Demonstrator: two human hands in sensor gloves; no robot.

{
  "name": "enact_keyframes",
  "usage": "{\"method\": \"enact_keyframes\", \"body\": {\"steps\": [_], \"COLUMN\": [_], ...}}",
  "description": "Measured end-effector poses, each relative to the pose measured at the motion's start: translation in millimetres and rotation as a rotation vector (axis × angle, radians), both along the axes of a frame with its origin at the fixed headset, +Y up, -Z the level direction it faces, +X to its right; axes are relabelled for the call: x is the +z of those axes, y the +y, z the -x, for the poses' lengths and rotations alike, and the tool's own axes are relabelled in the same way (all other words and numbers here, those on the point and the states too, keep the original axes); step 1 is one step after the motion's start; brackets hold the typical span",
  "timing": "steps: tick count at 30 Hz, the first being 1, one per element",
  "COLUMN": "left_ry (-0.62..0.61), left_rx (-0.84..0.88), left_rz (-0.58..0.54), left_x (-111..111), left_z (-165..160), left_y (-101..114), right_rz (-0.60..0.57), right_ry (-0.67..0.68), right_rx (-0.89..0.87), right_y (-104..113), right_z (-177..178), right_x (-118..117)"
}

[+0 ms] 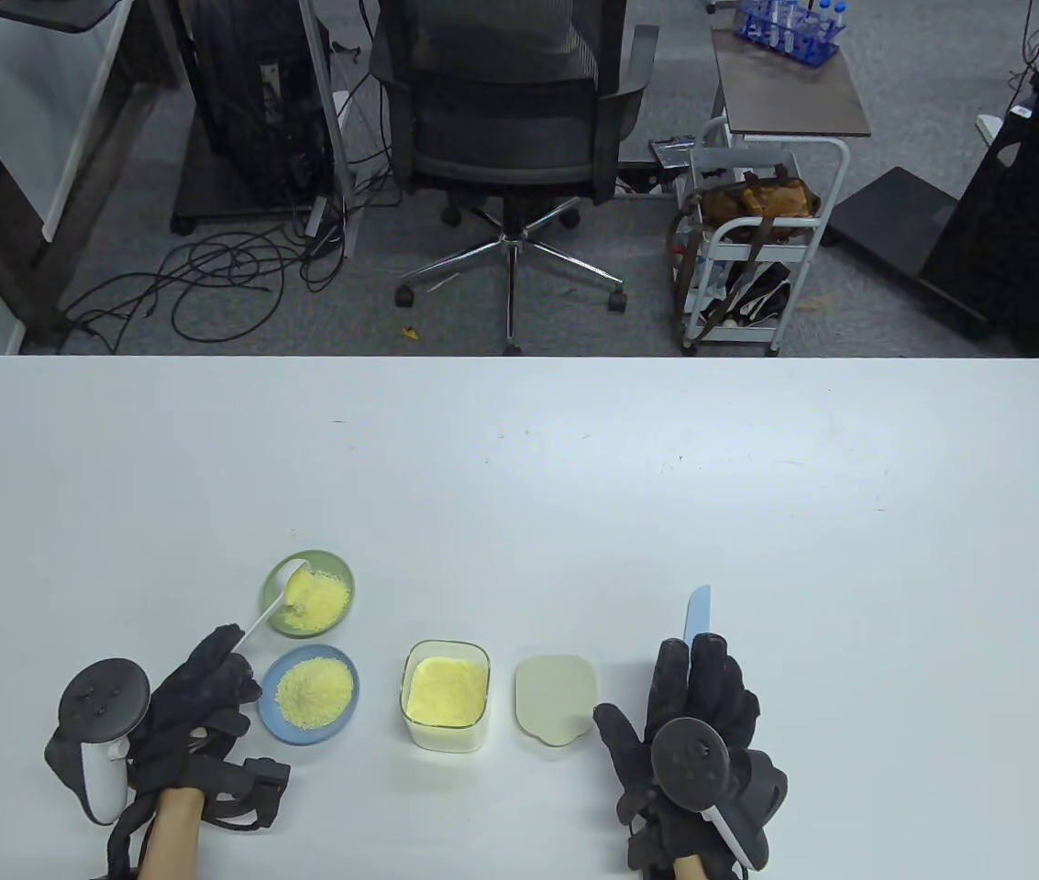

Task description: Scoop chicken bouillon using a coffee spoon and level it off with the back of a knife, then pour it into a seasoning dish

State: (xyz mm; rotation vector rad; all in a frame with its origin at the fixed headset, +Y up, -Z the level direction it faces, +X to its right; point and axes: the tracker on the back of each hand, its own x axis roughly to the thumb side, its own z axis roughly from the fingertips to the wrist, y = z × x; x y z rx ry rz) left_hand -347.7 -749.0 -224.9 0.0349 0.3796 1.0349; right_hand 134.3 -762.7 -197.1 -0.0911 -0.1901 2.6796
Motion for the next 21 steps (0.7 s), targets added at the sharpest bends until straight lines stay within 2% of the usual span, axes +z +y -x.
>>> {"method": "enact_keyframes", "body": {"steps": [6,14,18,21], "left_ry": [0.026,0.014,-0.017,-0.061], "left_rx": [-0.153,-0.133,0.002,0.177], "left_rz": [-0.062,-0.077,-0.139,-0.142], "left_x": [3.1,3.3,2.9,3.0], "left_z": [-4.1,-4.8,-7.8,-8.5], "left_y": [8.0,8.7,8.8,6.9], "right_rz": [0.006,0.002,-0.037,-0.093], "right_ry": [0.007,-0.001,0.044,0.157], "right_rx": [0.006,0.003,0.031,-0.033], "right_y": [0.0,0.2,5.1,22.8], "right_z": [1.5,1.3,6.6,27.5], "right_x": [0.5,1.2,3.2,6.2]}}
